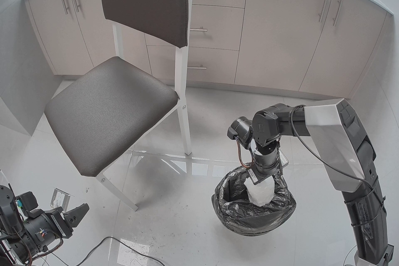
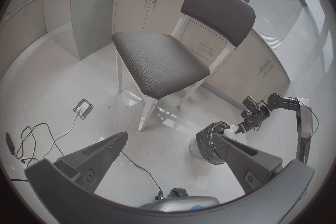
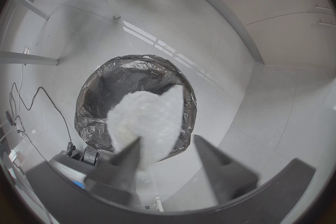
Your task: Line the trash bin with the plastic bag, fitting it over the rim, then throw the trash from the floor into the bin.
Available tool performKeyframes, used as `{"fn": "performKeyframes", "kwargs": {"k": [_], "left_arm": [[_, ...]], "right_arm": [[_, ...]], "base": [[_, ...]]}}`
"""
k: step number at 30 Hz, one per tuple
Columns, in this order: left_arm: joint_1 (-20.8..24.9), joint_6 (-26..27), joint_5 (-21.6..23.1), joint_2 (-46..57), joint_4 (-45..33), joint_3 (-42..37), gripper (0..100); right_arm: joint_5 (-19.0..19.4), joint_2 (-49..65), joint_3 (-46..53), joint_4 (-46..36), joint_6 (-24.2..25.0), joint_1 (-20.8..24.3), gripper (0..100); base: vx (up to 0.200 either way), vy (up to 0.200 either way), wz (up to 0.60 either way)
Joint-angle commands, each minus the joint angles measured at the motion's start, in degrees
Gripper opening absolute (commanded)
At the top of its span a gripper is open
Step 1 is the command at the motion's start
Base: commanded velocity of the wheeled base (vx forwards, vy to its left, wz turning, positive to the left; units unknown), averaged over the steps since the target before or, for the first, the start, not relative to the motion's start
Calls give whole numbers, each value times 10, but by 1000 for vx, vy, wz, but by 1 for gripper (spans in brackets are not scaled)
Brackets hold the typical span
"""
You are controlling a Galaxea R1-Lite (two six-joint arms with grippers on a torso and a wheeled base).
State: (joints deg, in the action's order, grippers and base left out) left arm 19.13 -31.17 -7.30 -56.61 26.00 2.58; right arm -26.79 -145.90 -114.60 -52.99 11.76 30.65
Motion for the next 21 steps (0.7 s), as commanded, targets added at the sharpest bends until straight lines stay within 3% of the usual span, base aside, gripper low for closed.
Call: {"fn": "performKeyframes", "kwargs": {"k": [1, 21], "left_arm": [[0, 0, 0, -2, 0, 0, 100], [0, 0, 1, -2, -3, 0, 100]], "right_arm": [[0, -10, 0, 0, 5, 0, 100], [-14, -46, 0, 32, 18, 4, 100]], "base": [[0, 0, 0], [0, 0, 0]]}}
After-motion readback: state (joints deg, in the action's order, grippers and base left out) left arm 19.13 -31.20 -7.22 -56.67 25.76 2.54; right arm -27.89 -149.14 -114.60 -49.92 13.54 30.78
